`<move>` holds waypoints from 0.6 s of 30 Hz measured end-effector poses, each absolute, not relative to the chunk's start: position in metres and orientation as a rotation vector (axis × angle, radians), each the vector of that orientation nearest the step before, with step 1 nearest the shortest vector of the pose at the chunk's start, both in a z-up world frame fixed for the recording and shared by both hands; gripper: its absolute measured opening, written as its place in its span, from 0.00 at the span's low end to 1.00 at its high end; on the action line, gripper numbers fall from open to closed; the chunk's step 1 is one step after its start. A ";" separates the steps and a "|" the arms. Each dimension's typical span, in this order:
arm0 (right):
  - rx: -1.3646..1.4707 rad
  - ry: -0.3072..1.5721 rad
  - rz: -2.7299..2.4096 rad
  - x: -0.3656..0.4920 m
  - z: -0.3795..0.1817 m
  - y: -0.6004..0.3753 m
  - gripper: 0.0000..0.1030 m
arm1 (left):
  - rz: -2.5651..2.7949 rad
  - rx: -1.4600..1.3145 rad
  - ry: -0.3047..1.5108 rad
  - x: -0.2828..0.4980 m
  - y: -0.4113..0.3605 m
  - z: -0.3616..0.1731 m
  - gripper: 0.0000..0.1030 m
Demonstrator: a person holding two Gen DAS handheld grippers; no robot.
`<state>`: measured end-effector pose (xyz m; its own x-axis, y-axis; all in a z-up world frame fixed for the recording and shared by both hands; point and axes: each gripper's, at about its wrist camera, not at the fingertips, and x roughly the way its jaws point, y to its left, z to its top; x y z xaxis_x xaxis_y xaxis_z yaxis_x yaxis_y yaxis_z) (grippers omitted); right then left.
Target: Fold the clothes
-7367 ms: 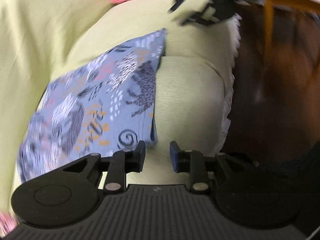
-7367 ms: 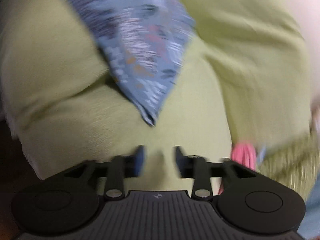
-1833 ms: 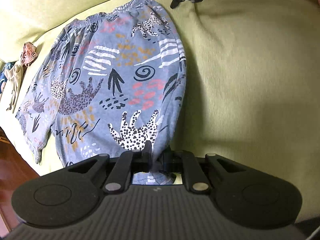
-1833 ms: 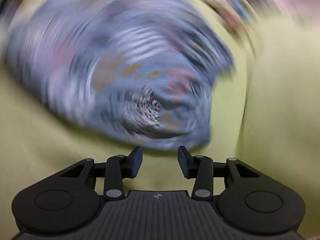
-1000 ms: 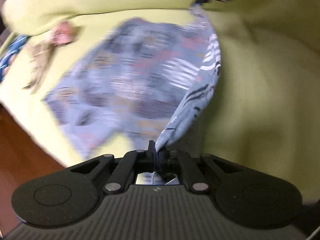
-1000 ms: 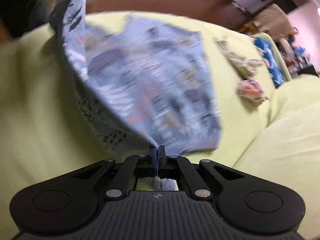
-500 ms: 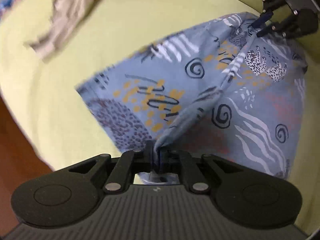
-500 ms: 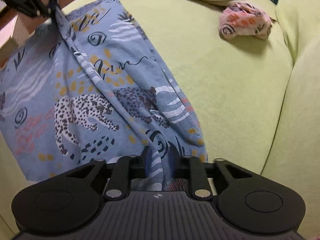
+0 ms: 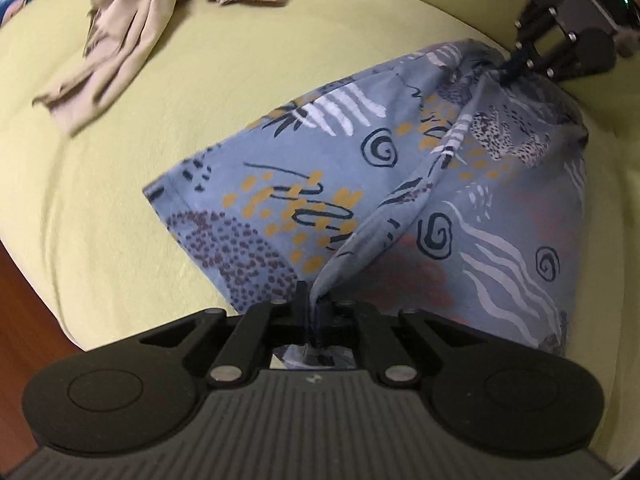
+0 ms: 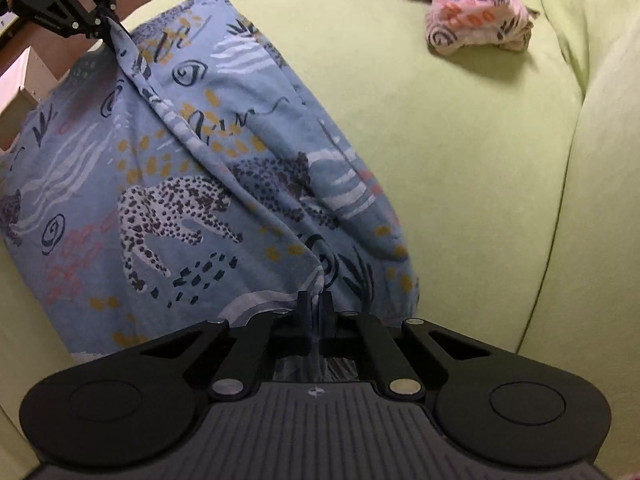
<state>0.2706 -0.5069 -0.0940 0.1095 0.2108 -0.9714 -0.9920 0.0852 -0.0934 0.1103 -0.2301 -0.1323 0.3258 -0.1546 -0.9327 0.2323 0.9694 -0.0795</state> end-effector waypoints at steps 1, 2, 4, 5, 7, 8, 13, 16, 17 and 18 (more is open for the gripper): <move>-1.040 0.998 1.179 0.270 -0.088 -0.508 0.00 | -0.254 0.075 1.202 0.110 -0.229 -0.125 0.00; -1.030 0.983 1.179 0.271 -0.081 -0.509 0.00 | -0.253 0.079 1.182 0.111 -0.227 -0.116 0.00; -1.017 0.950 1.169 0.273 -0.068 -0.511 0.00 | -0.249 0.090 1.146 0.113 -0.222 -0.099 0.01; -1.015 0.932 1.153 0.277 -0.065 -0.511 0.00 | -0.235 0.105 1.134 0.116 -0.219 -0.094 0.01; -0.984 0.923 1.128 0.286 -0.065 -0.506 0.00 | -0.202 0.122 1.130 0.130 -0.210 -0.095 0.01; -0.968 0.918 1.116 0.290 -0.065 -0.504 0.00 | -0.188 0.124 1.144 0.139 -0.204 -0.100 0.01; -1.000 0.934 1.086 0.302 -0.087 -0.486 0.00 | -0.193 0.175 1.197 0.171 -0.194 -0.124 0.01; -0.981 0.995 1.066 0.313 -0.093 -0.489 0.02 | -0.214 0.174 1.220 0.182 -0.188 -0.132 0.05; -0.981 1.005 1.045 0.315 -0.096 -0.489 0.08 | -0.209 0.148 1.241 0.187 -0.182 -0.136 0.10; -0.980 1.014 1.023 0.316 -0.098 -0.489 0.21 | -0.199 0.119 1.259 0.192 -0.176 -0.139 0.12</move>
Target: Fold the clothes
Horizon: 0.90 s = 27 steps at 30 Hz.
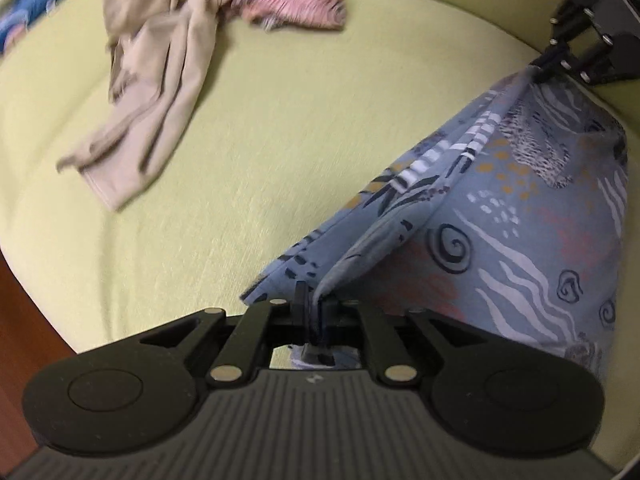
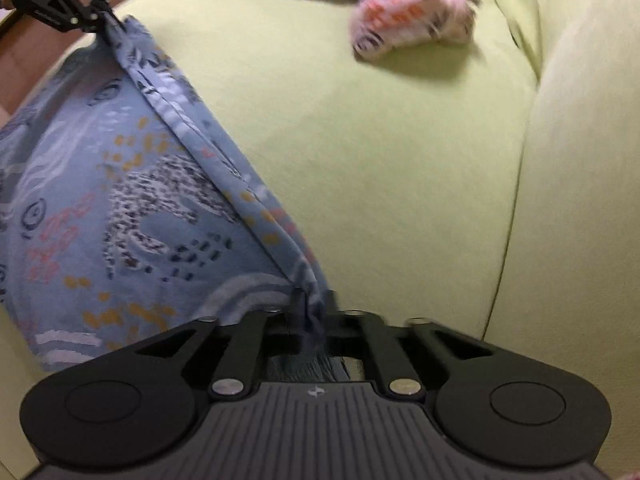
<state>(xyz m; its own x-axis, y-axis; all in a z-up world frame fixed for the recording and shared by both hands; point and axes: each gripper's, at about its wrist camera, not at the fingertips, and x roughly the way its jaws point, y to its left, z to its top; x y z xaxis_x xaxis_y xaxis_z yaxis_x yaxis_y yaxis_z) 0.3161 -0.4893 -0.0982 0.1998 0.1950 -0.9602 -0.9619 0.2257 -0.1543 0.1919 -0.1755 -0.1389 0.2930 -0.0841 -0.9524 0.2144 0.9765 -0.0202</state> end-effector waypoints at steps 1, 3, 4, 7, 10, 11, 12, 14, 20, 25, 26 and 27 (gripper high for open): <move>-0.981 0.996 0.992 0.317 -0.099 -0.490 0.30 | -0.180 0.078 1.266 0.196 -0.168 -0.140 0.14; -0.926 0.966 0.923 0.320 -0.094 -0.493 0.39 | -0.160 -0.040 1.275 0.205 -0.147 -0.140 0.14; -0.886 0.958 0.883 0.322 -0.090 -0.495 0.41 | -0.147 -0.111 1.282 0.208 -0.137 -0.140 0.14; -0.800 0.941 0.710 0.319 -0.082 -0.502 0.48 | -0.087 -0.160 1.271 0.210 -0.122 -0.137 0.15; -0.730 0.952 0.649 0.308 -0.078 -0.510 0.48 | -0.078 -0.116 1.273 0.207 -0.122 -0.134 0.20; -0.717 0.962 0.645 0.305 -0.078 -0.511 0.48 | -0.108 -0.123 1.284 0.205 -0.123 -0.134 0.20; -0.703 0.973 0.641 0.302 -0.079 -0.512 0.46 | -0.139 -0.129 1.295 0.204 -0.125 -0.134 0.20; -0.679 0.988 0.635 0.298 -0.080 -0.514 0.42 | -0.195 -0.102 1.299 0.200 -0.132 -0.133 0.20; -0.693 0.974 0.515 0.303 -0.092 -0.515 0.31 | -0.206 -0.020 1.263 0.190 -0.147 -0.124 0.20; -0.466 0.885 0.382 0.291 -0.052 -0.534 0.39 | -0.149 -0.008 1.216 0.181 -0.144 -0.106 0.20; -0.443 0.921 0.397 0.287 -0.053 -0.537 0.39 | -0.149 -0.003 1.209 0.178 -0.145 -0.102 0.20; -0.420 0.959 0.413 0.283 -0.054 -0.540 0.39 | -0.150 0.003 1.202 0.175 -0.146 -0.098 0.20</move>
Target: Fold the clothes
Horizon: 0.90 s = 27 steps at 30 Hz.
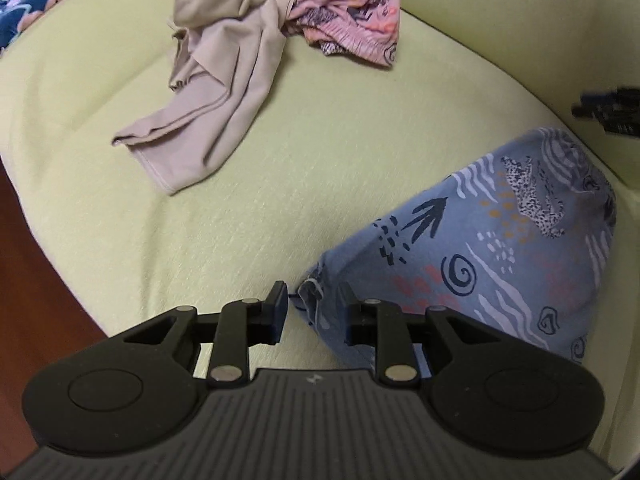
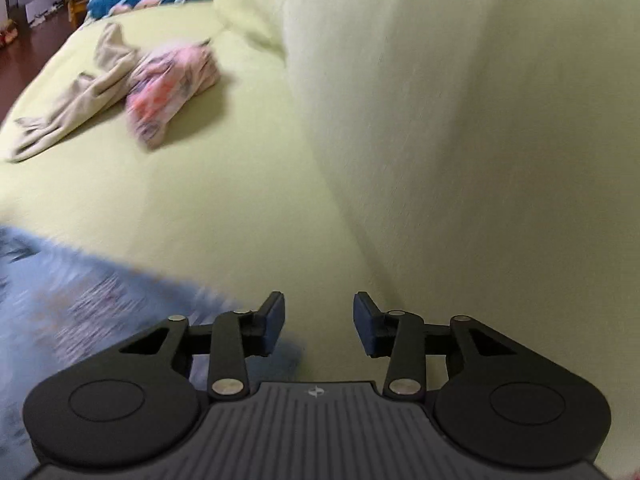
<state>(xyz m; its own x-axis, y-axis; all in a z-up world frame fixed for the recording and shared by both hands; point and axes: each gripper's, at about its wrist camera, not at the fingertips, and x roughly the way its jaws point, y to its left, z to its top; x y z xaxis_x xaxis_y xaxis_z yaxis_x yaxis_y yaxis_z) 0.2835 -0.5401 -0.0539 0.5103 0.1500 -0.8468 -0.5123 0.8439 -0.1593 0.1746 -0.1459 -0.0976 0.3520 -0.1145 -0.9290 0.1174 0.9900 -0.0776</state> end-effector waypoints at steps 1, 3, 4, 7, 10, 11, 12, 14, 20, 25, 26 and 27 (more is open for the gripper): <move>-0.398 0.996 0.429 0.280 -0.055 -0.543 0.41 | -0.151 0.009 1.195 0.171 -0.147 -0.094 0.20; -0.361 1.035 0.419 0.280 -0.069 -0.548 0.40 | -0.161 0.023 1.184 0.160 -0.154 -0.089 0.20; -0.309 1.051 0.412 0.282 -0.075 -0.551 0.40 | -0.168 0.024 1.182 0.155 -0.157 -0.088 0.20; -0.133 1.079 0.419 0.288 -0.087 -0.559 0.22 | -0.173 0.025 1.190 0.139 -0.164 -0.089 0.20; -0.215 0.948 0.410 0.273 -0.074 -0.550 0.21 | -0.167 0.024 1.186 0.123 -0.167 -0.088 0.20; -0.238 0.905 0.411 0.267 -0.069 -0.547 0.21 | -0.165 0.017 1.177 0.118 -0.167 -0.086 0.20; -0.266 0.868 0.399 0.261 -0.068 -0.545 0.21 | -0.163 0.012 1.170 0.113 -0.167 -0.085 0.20; -0.330 0.850 0.341 0.262 -0.076 -0.537 0.24 | -0.153 0.021 1.157 0.107 -0.169 -0.084 0.20; -0.393 0.756 0.139 0.222 -0.052 -0.520 0.47 | -0.166 0.157 1.099 0.099 -0.174 -0.064 0.20; -0.084 0.772 0.273 0.114 -0.019 -0.493 0.45 | -0.295 0.299 1.069 0.120 -0.185 -0.063 0.20; -0.053 0.804 0.285 0.089 -0.025 -0.484 0.44 | -0.331 0.326 1.073 0.128 -0.189 -0.068 0.20; -0.023 0.836 0.297 0.065 -0.031 -0.475 0.41 | -0.366 0.362 1.079 0.135 -0.192 -0.075 0.20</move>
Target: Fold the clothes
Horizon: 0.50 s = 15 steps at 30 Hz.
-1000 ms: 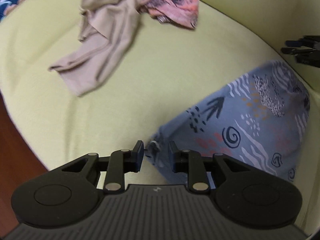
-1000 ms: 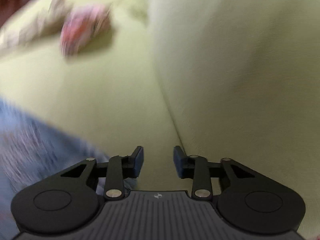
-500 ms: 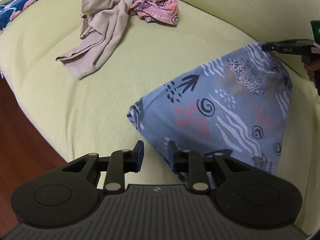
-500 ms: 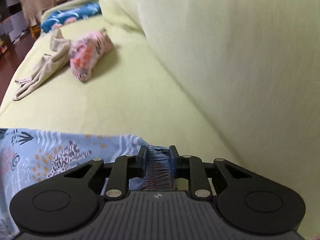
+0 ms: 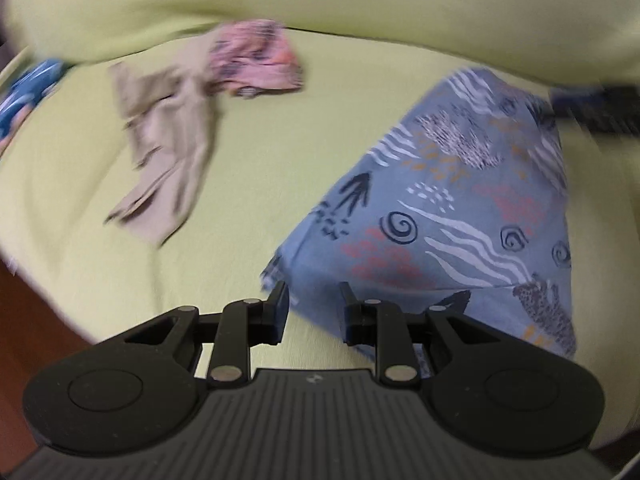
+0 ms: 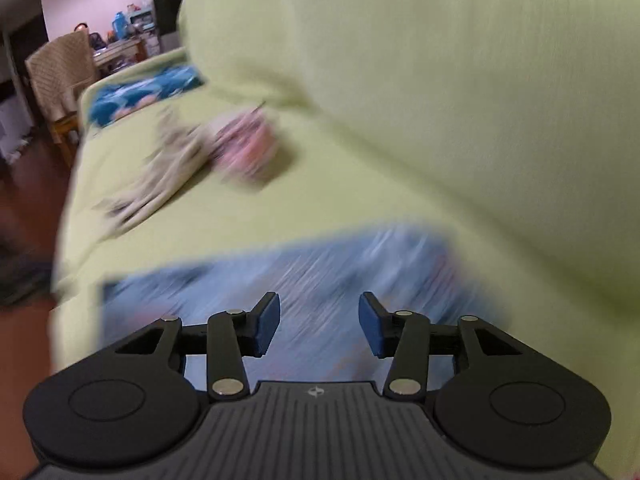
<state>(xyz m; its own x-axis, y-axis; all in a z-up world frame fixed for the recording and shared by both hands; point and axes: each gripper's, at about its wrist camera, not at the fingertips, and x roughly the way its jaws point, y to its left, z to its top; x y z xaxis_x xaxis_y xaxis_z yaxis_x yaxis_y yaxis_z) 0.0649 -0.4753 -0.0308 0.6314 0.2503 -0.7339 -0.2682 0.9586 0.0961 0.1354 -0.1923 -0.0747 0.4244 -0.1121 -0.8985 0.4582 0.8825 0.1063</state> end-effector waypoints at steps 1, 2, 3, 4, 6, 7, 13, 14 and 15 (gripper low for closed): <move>0.000 0.881 0.268 0.042 -0.040 -0.467 0.41 | -0.396 0.424 1.093 0.144 -0.195 -0.087 0.22; 0.029 0.933 0.216 0.023 -0.050 -0.458 0.41 | -0.411 0.502 1.101 0.151 -0.197 -0.101 0.21; 0.079 0.984 0.161 0.004 -0.055 -0.454 0.42 | -0.422 0.577 1.109 0.159 -0.198 -0.114 0.21; 0.173 1.018 0.116 -0.014 -0.060 -0.452 0.42 | -0.426 0.633 1.121 0.167 -0.195 -0.126 0.18; 0.365 1.079 0.024 -0.048 -0.071 -0.448 0.45 | -0.495 0.626 1.129 0.177 -0.184 -0.130 0.15; 0.484 1.062 -0.011 -0.061 -0.074 -0.442 0.46 | -0.550 0.617 1.116 0.178 -0.179 -0.127 0.15; 1.028 0.878 -0.216 -0.108 -0.104 -0.407 0.59 | -1.006 0.832 0.846 0.108 -0.171 -0.091 0.23; 1.057 0.854 -0.247 -0.106 -0.110 -0.402 0.59 | -1.061 0.871 0.812 0.095 -0.170 -0.091 0.23; 1.069 0.833 -0.285 -0.105 -0.118 -0.399 0.59 | -1.113 0.910 0.776 0.081 -0.169 -0.093 0.23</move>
